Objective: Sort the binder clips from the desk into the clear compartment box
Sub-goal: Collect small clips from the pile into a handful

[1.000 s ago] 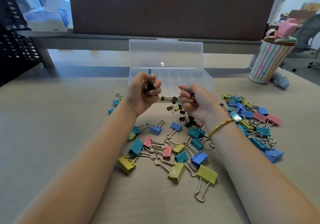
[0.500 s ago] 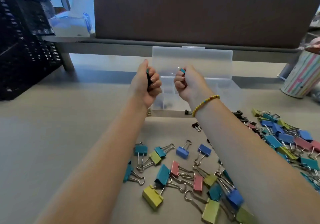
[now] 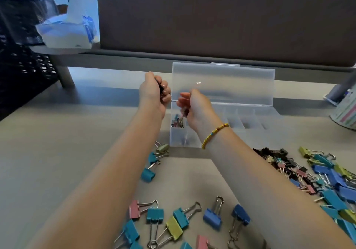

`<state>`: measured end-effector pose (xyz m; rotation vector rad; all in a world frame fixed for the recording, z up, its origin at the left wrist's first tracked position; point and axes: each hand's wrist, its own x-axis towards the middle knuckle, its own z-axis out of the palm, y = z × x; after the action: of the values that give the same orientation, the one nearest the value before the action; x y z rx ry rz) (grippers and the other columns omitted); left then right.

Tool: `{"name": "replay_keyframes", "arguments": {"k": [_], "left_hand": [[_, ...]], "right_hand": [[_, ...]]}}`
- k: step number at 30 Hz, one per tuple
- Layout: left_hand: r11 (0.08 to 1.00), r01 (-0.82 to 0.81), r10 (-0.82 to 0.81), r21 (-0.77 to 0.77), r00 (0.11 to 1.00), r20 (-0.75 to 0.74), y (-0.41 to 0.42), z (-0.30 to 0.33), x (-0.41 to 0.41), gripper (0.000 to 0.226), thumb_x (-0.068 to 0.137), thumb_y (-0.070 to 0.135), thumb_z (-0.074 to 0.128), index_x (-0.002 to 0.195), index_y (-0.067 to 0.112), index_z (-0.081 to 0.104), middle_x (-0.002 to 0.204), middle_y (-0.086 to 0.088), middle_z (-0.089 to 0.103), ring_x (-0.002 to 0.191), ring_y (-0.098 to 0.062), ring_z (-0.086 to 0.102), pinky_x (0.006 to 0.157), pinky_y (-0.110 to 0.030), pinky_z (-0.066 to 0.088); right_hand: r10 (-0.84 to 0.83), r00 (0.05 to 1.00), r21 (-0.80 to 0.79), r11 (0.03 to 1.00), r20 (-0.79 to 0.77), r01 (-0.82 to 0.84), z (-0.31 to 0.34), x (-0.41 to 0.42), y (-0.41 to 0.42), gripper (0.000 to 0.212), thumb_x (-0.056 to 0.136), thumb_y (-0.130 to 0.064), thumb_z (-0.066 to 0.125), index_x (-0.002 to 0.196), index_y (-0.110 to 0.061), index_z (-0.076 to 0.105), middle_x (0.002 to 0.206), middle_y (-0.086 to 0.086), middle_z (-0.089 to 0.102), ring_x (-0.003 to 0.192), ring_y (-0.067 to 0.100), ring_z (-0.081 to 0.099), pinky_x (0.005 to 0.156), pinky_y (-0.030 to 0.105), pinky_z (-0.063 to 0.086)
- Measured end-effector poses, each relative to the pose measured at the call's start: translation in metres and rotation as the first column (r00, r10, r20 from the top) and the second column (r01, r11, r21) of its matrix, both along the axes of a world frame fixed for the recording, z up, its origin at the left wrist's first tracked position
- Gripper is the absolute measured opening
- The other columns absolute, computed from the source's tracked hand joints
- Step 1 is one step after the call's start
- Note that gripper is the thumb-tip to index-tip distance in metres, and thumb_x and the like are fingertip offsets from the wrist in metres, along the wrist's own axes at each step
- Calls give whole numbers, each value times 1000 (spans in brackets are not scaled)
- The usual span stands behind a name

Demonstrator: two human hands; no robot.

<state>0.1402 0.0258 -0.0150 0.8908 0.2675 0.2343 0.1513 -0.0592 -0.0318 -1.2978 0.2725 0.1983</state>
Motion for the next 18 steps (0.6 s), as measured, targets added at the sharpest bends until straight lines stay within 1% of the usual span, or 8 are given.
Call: {"name": "replay_keyframes", "arguments": {"k": [5,7,8,9,12,15,16,18], "left_hand": [[961,-18,31,277,999,-44,-12,-2,3,34,94,18,25,62,16,34,50,1,38,39,-11,29,36,-16,19],[911,2,20,411,999,-50,-18,-5,3,39,98,23,23,61,15,35,55,-1,39,44,-12,31,39,-17,23],[870,12,13,492,999,-48,-21,-6,3,42,99,25,23,61,15,36,56,-2,40,46,-13,33,41,-18,25],[808,24,5,589,999,-48,-24,-6,4,44,100,27,22,61,15,37,58,-3,41,48,-14,35,43,-20,29],[537,93,-42,838,996,-84,-31,-5,4,47,102,29,21,62,14,41,63,-4,45,56,-16,41,59,-27,37],[408,235,-132,882,971,-198,-33,-1,3,38,101,22,24,70,14,45,70,-2,45,64,-12,43,61,-27,42],[344,274,-159,898,960,-232,-33,0,2,33,100,19,27,73,13,46,71,-2,46,64,-13,44,62,-26,42],[164,323,-178,932,939,-295,-35,2,3,24,98,15,32,81,10,49,75,-7,48,66,-19,44,61,-27,39]], "right_hand": [[36,999,140,989,0,-36,-1,-2,-4,29,95,-12,28,77,-13,50,76,3,55,73,14,56,74,25,36],[-13,1000,190,982,18,10,0,-4,-8,26,95,-11,27,78,-14,47,76,3,54,75,15,56,81,27,36],[-57,998,223,974,32,49,0,-4,-10,26,95,-9,27,78,-14,47,74,3,54,73,15,56,79,26,38],[-107,993,255,963,46,91,1,-4,-14,27,95,-7,27,78,-14,46,73,3,55,69,14,55,73,24,38],[-215,975,280,941,64,189,5,-1,-27,26,96,-6,29,80,-15,49,69,2,56,64,12,55,64,23,37],[-238,968,201,955,83,217,9,-1,-39,25,96,-10,31,85,-18,52,69,-1,57,63,10,55,62,23,39],[-240,967,184,958,88,221,10,-2,-42,24,97,-11,31,87,-18,53,68,-1,57,62,9,55,62,23,39],[-248,964,152,961,93,232,12,-3,-45,25,97,-12,31,90,-18,54,66,-2,56,62,9,54,63,23,40]]}}
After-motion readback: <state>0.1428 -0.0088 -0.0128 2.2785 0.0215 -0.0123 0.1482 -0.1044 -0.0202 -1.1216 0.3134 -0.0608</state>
